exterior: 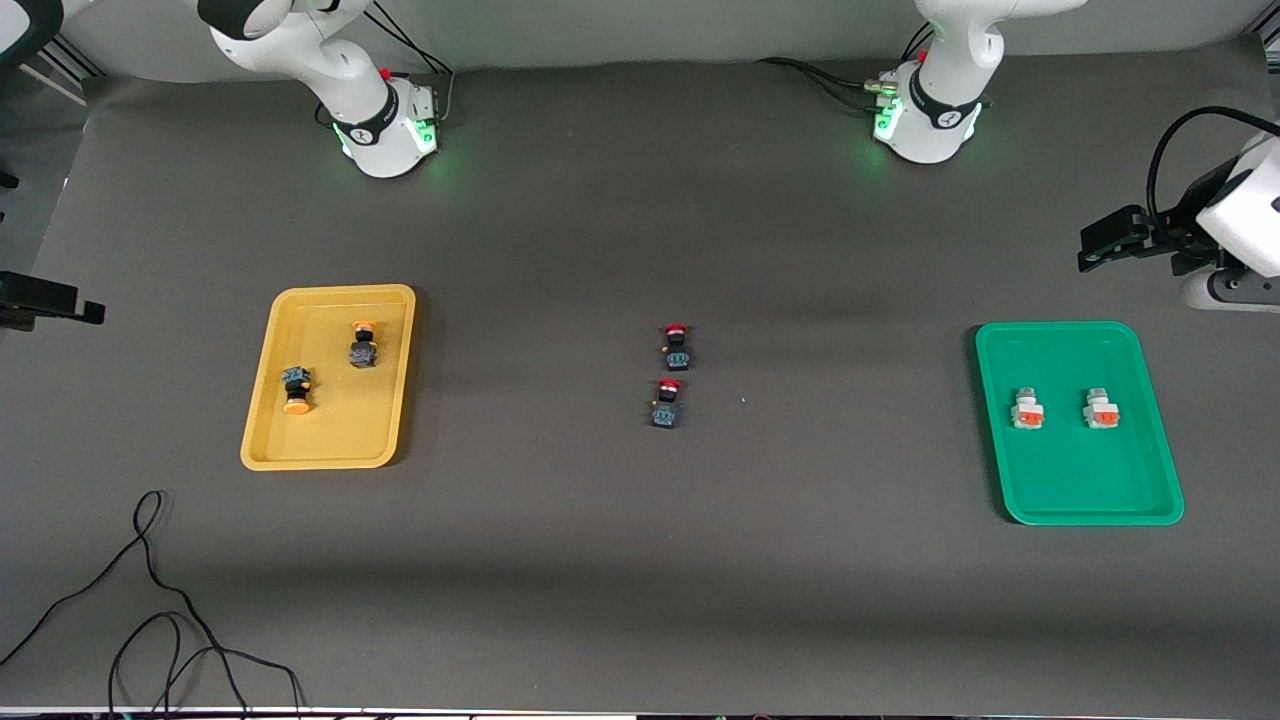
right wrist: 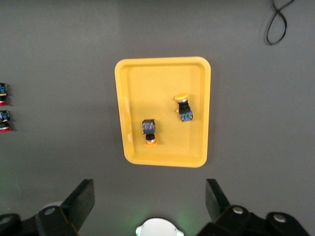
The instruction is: Place green and yellow buttons in trays
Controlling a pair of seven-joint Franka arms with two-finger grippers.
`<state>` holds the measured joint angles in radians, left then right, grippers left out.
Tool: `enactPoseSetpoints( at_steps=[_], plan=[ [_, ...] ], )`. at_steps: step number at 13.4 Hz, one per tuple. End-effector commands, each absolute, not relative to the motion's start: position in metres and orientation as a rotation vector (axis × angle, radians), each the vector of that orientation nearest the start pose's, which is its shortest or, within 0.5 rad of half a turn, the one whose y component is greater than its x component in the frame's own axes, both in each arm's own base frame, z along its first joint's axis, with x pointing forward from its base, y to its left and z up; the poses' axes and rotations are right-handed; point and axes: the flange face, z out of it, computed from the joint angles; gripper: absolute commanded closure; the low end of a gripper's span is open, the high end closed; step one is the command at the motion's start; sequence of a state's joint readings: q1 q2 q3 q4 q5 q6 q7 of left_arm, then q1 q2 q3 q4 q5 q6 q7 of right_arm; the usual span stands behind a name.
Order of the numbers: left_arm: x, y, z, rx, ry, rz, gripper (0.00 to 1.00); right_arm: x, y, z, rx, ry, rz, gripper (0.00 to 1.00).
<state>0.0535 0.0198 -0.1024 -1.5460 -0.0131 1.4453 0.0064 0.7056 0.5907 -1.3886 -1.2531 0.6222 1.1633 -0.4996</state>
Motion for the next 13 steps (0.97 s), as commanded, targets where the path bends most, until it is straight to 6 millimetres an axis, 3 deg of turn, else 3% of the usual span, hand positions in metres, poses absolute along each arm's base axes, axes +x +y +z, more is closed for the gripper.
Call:
enactPoseSetpoints(
  at_steps=[1, 6, 10, 13],
  plan=[
    [0.537, -0.028, 0.620, -3.144, 0.076, 0.182, 0.00, 0.585, -0.114, 0.598, -2.971, 0.029, 0.335, 0.00],
    [0.538, -0.027, 0.622, -3.131, 0.077, 0.175, 0.00, 0.593, -0.096, 0.606, -3.009, 0.026, 0.342, 0.00],
    [0.540, -0.026, 0.623, -3.135, 0.072, 0.176, 0.00, 0.588, -0.063, 0.616, -3.091, -0.052, 0.333, 0.00],
    [0.542, -0.028, 0.623, -3.132, 0.079, 0.171, 0.00, 0.578, -0.055, 0.615, -3.107, -0.130, 0.270, 0.00]
  ],
)
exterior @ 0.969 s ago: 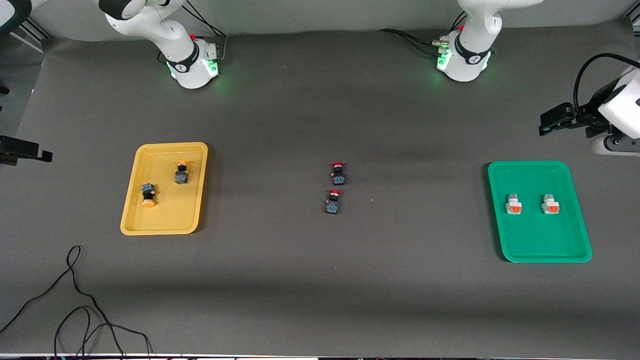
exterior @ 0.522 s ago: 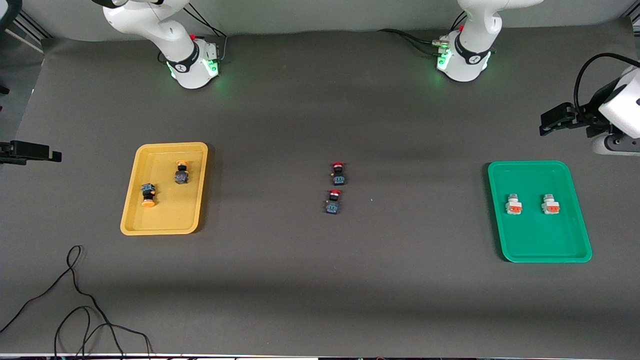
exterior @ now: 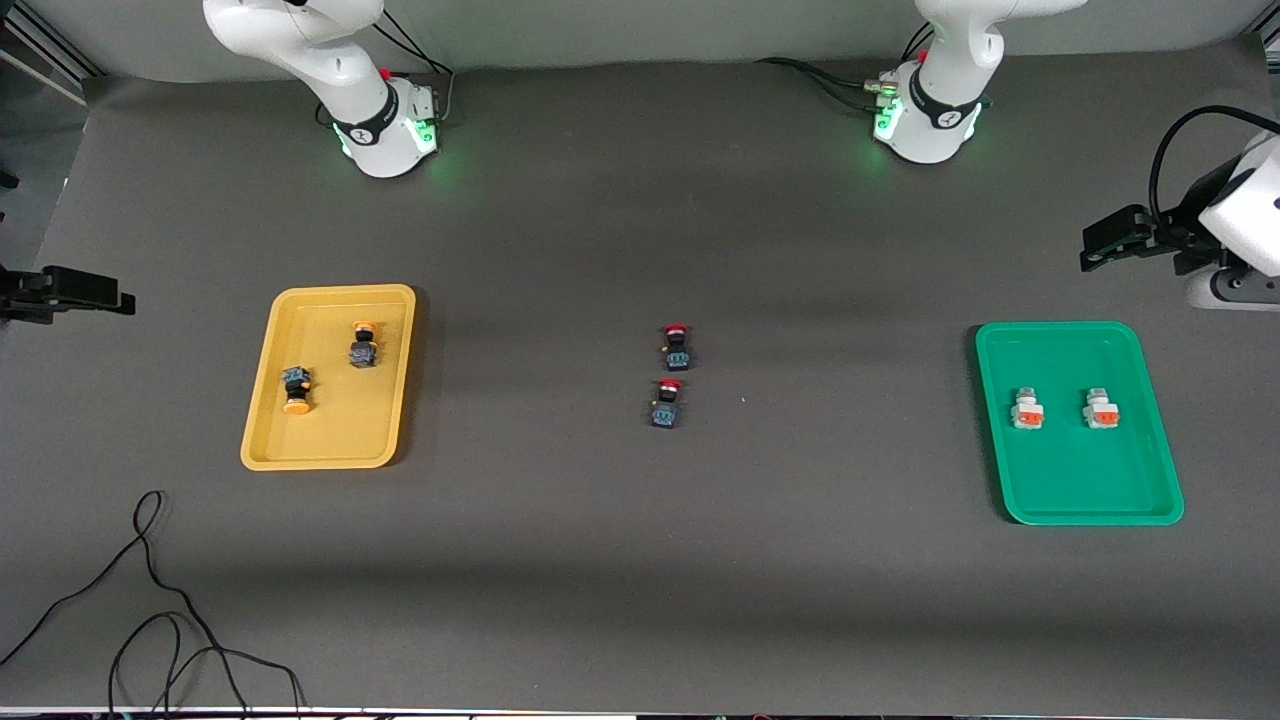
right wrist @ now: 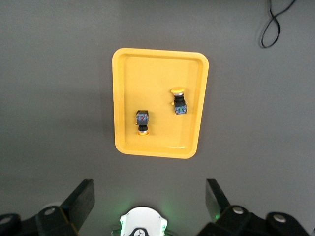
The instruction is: Place green and yellow buttons in trays
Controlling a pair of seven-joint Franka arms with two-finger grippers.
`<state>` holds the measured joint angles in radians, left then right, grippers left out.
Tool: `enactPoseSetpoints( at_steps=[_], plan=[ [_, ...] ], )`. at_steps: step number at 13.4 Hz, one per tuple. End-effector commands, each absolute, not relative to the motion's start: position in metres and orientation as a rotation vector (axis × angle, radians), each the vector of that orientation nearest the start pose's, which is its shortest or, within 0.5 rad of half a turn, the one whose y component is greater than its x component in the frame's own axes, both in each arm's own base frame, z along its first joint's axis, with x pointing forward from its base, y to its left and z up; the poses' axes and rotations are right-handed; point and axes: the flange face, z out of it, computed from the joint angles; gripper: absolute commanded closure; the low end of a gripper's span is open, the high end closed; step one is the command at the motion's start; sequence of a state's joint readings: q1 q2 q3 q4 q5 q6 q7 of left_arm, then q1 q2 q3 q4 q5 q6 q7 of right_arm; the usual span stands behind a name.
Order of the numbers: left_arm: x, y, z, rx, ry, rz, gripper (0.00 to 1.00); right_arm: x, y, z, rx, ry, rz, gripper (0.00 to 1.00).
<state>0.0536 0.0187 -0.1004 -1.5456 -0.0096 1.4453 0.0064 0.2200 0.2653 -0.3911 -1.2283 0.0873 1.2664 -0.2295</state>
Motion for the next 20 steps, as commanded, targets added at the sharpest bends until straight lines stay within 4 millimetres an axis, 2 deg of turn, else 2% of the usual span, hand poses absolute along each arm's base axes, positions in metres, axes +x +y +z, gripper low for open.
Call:
enactPoseSetpoints(
  at_steps=[1, 5, 8, 9, 11, 20],
  plan=[
    [0.542, -0.028, 0.624, -3.132, 0.079, 0.166, 0.00, 0.571, -0.051, 0.613, -3.117, -0.160, 0.232, 0.00],
    [0.543, -0.028, 0.623, -3.133, 0.079, 0.166, 0.00, 0.553, -0.047, 0.605, -3.134, -0.202, 0.129, 0.00],
    [0.546, -0.028, 0.621, -3.137, 0.077, 0.154, 0.00, 0.531, -0.051, 0.609, -3.133, -0.211, -0.005, 0.00],
    [0.547, -0.028, 0.619, -3.137, 0.077, 0.157, 0.00, 0.525, -0.051, 0.616, -3.135, -0.210, -0.036, 0.00],
    [0.547, -0.028, 0.619, -3.137, 0.080, 0.154, 0.00, 0.522, -0.052, 0.622, -3.133, -0.207, -0.056, 0.00],
    [0.549, -0.030, 0.617, -3.137, 0.085, 0.157, 0.00, 0.521, -0.057, 0.625, -3.125, -0.177, -0.058, 0.00]
  ],
)
